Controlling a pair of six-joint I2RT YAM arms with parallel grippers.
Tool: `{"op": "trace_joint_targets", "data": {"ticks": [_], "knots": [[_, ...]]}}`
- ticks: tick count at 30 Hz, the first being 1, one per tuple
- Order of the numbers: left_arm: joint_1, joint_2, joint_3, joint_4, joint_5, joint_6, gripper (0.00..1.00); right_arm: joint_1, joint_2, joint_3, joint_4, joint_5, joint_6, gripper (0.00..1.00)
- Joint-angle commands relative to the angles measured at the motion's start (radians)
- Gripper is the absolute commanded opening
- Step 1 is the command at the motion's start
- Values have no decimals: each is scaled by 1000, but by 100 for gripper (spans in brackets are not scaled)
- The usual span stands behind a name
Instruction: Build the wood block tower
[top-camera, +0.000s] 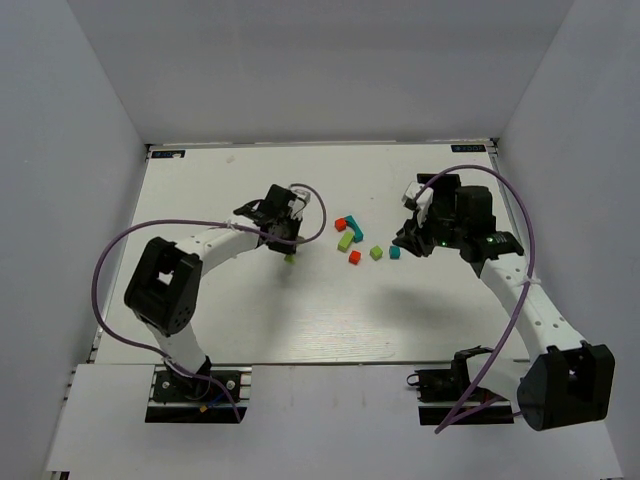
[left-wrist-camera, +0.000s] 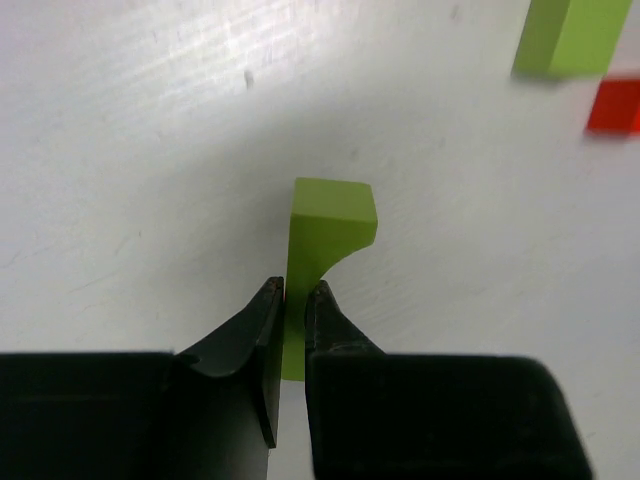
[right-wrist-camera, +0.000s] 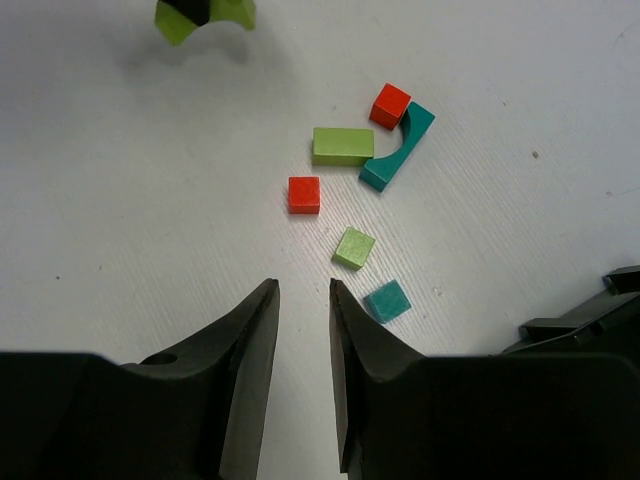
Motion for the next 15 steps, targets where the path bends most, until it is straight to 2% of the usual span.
{"op": "trace_joint_targets", "data": {"ticks": [1, 5, 11, 15], "knots": [[-28, 41, 145, 12, -92, -199, 0, 6, -32, -13, 19, 3, 3, 33], [-49, 174, 326, -106, -206, -287, 0, 6, -55, -28, 19, 3, 9, 33], [-80, 349, 572, -291, -278, -424, 0, 3, -89, -43, 16, 10, 15, 33], [-98, 426, 673, -399, -310, -471, 0, 3, -109, -59, 16, 10, 15, 33]]}}
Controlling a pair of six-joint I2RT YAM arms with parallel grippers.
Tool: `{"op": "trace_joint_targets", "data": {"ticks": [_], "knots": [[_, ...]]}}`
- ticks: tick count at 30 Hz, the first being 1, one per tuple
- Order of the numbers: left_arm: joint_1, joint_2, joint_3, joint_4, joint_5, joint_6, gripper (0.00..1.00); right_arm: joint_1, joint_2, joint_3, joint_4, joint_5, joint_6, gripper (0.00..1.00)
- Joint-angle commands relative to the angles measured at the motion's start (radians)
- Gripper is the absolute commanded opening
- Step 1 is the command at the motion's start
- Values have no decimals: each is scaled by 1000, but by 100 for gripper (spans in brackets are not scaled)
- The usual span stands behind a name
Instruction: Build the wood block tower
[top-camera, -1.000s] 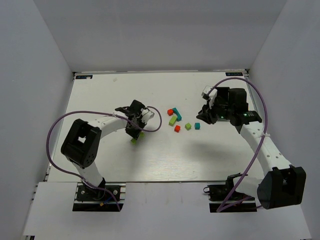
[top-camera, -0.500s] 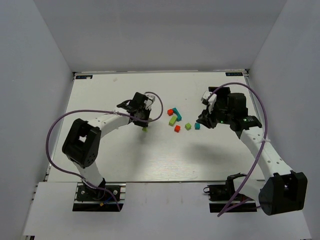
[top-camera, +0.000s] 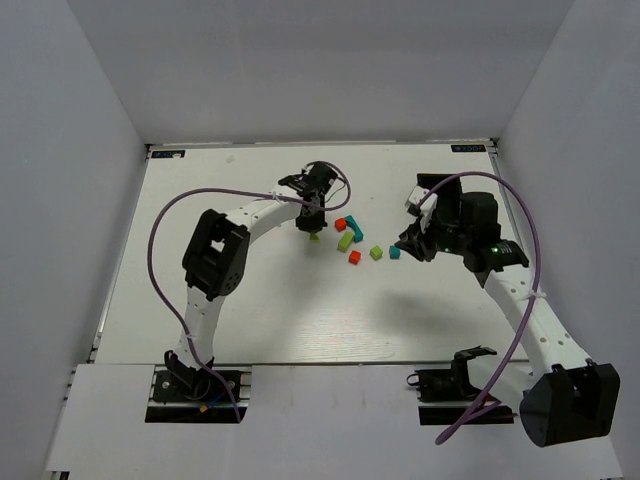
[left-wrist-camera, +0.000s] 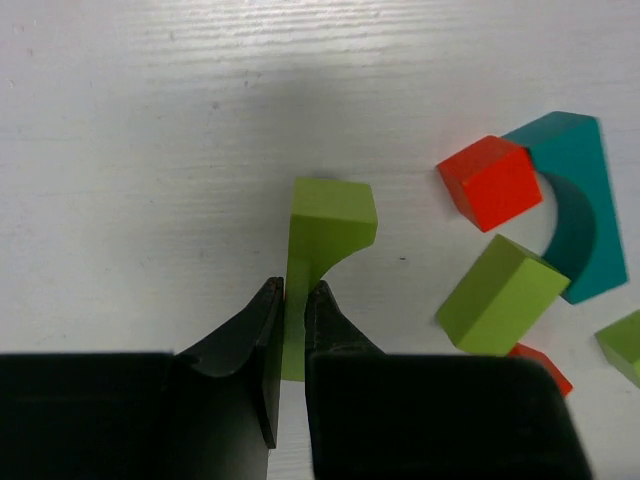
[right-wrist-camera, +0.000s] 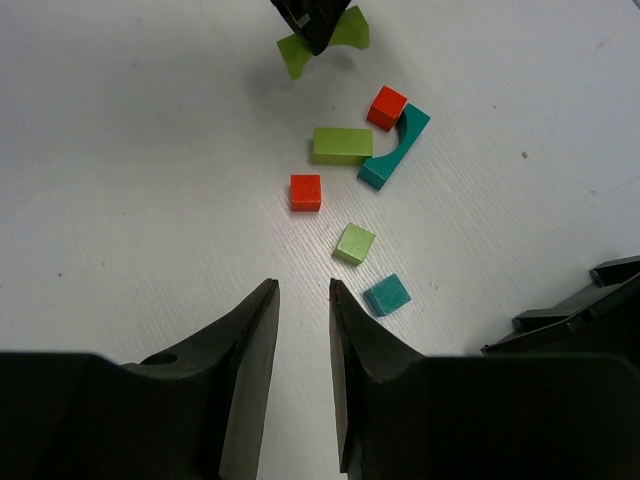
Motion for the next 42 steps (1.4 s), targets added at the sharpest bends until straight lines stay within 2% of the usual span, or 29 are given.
{"op": "trace_joint_targets", "data": {"ticks": [1, 16, 25, 36, 37, 40, 42], "knots": [[-16, 5, 85, -153, -75, -91, 0, 4, -33, -20, 20, -7, 10, 33], [-44, 90, 225, -267, -110, -140, 4, 0, -72, -54, 26, -24, 13, 33], [-44, 109, 225, -267, -111, -160, 11, -5, -87, -64, 26, -32, 8, 33], [-44, 129, 225, -247, -92, -169, 25, -2, -96, -78, 29, -24, 0, 34], [-44, 129, 225, -247, -83, -169, 31, -3, -96, -77, 29, -23, 2, 34], [-44, 129, 225, -247, -83, -169, 37, -3, -96, -77, 27, -24, -1, 34], [-44, 129, 225, -247, -83, -169, 45, -2, -93, -81, 27, -24, -1, 34]]}}
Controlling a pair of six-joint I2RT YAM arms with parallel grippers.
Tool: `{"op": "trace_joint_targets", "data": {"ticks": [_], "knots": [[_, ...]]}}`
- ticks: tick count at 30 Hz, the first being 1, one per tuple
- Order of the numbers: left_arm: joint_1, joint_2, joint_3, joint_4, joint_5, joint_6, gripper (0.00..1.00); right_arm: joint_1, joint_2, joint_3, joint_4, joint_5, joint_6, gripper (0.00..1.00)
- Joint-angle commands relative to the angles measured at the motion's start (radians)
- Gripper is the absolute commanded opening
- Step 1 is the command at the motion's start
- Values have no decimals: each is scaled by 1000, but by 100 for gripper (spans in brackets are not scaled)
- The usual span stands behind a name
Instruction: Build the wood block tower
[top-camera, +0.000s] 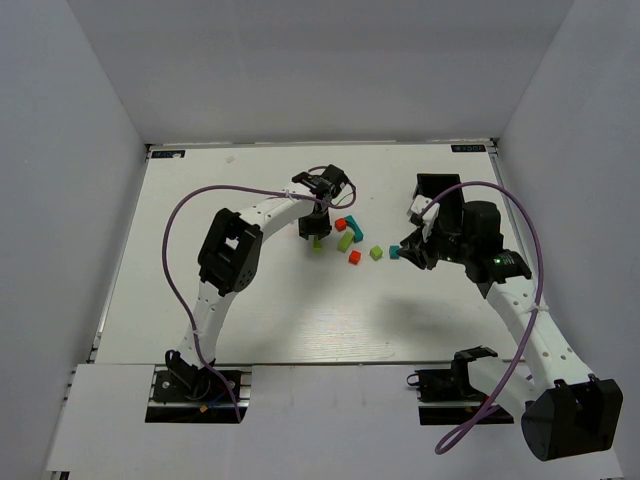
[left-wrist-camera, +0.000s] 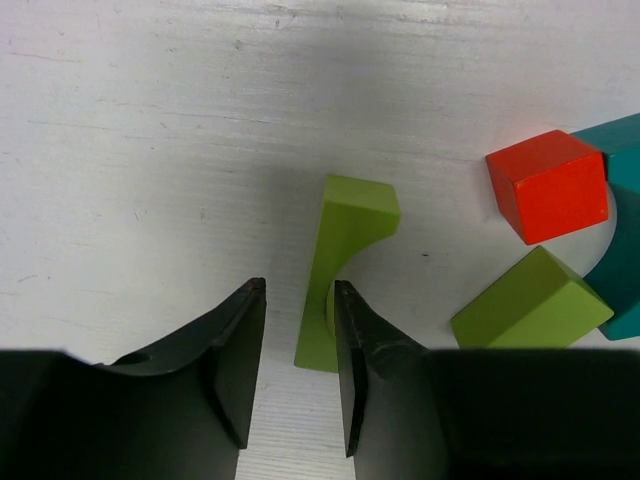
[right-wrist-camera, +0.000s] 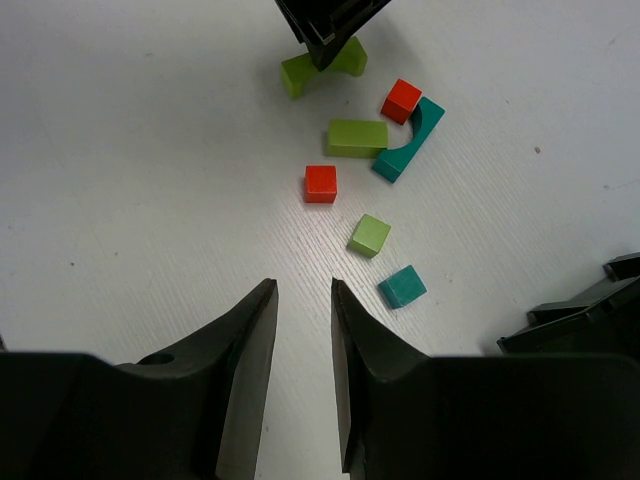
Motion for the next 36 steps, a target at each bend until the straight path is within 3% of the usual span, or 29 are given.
{"op": "trace_joint_targets", "data": {"ticks": [1, 11, 16, 19, 21, 23, 24, 25, 27, 28, 31, 33, 36], "knots": [[-4, -10, 30, 12, 4, -10, 45, 0, -16, -13, 24, -15, 1, 34], [-4, -51, 61, -8, -6, 0, 47, -1, -14, -18, 27, 9, -2, 37], [-13, -144, 61, 1, 14, 85, 49, 3, 3, -16, 42, 52, -5, 59], [-22, -212, 47, 10, 53, 162, 52, 5, 36, -12, 51, 72, -9, 60], [-32, -313, -25, 48, 91, 238, 56, 6, 67, 2, 53, 97, -15, 60], [-32, -463, -175, 142, 140, 339, 67, 18, 120, 30, 57, 115, -12, 55], [-32, -464, -241, 188, 155, 371, 72, 19, 136, 42, 59, 132, -9, 53], [-32, -590, -389, 285, 180, 412, 84, 34, 186, 75, 54, 153, -2, 48], [-32, -728, -540, 382, 203, 444, 97, 49, 226, 108, 51, 188, 3, 47], [-21, -864, -674, 423, 203, 457, 100, 74, 266, 158, 50, 196, 11, 46], [-9, -1038, -866, 533, 136, 507, 100, 113, 378, 229, 45, 267, 46, 46], [-9, -1167, -937, 578, 61, 532, 100, 153, 476, 289, 44, 296, 84, 46], [-9, -1240, -1004, 625, 34, 546, 100, 184, 609, 402, 36, 334, 121, 49]]}}
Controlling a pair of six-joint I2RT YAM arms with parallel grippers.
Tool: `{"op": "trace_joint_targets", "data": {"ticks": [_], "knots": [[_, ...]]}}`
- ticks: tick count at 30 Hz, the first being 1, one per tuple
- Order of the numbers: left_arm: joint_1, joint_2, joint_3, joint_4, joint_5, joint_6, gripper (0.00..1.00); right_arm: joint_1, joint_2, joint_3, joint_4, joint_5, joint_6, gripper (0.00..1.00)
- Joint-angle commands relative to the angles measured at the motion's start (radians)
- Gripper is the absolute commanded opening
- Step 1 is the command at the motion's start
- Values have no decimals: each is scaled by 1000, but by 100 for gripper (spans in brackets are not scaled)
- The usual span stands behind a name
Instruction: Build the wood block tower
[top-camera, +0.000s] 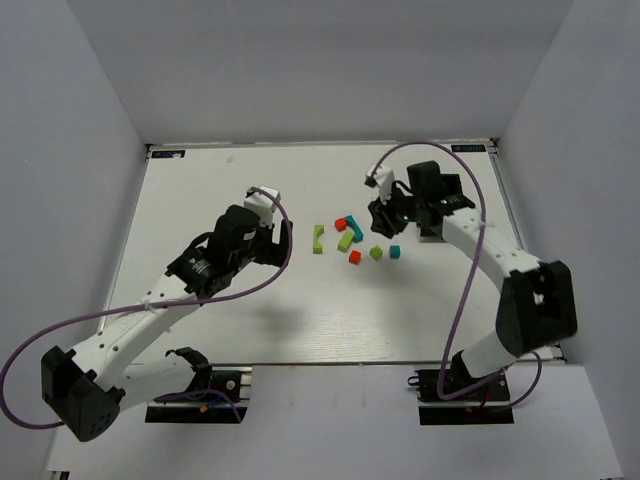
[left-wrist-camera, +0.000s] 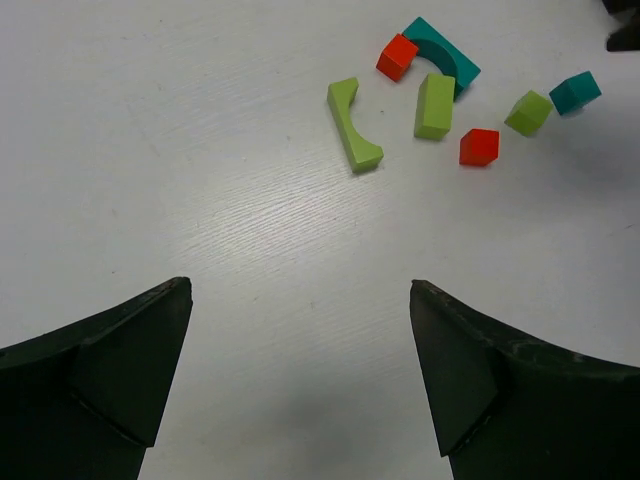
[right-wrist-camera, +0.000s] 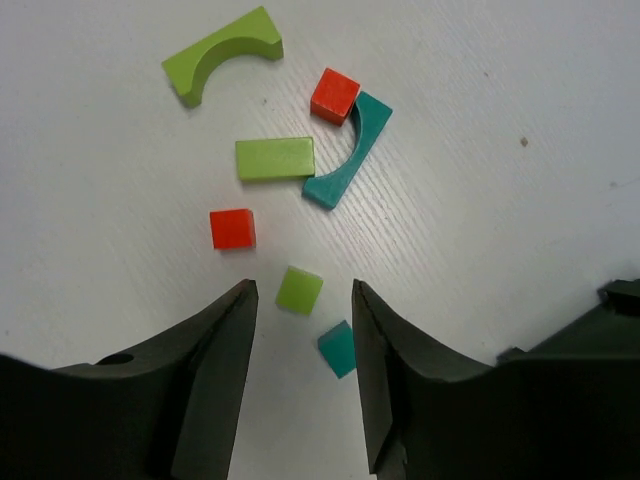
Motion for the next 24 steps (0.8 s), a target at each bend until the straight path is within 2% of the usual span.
{"op": "trace_joint_targets", "data": {"ticks": [1, 7, 12, 24], "knots": [[2, -49, -29, 111, -45, 57, 100, 36, 130, 183, -5, 98, 86, 49], [2, -34, -23, 75, -24, 87, 100, 65, 403, 442, -70, 203, 163, 51], [2, -23, -44, 85, 7, 97, 100, 77, 514, 574, -113, 237, 177, 53], [2, 15, -44, 76, 37, 97, 100, 109, 615, 573, -182, 209, 140, 55]]}}
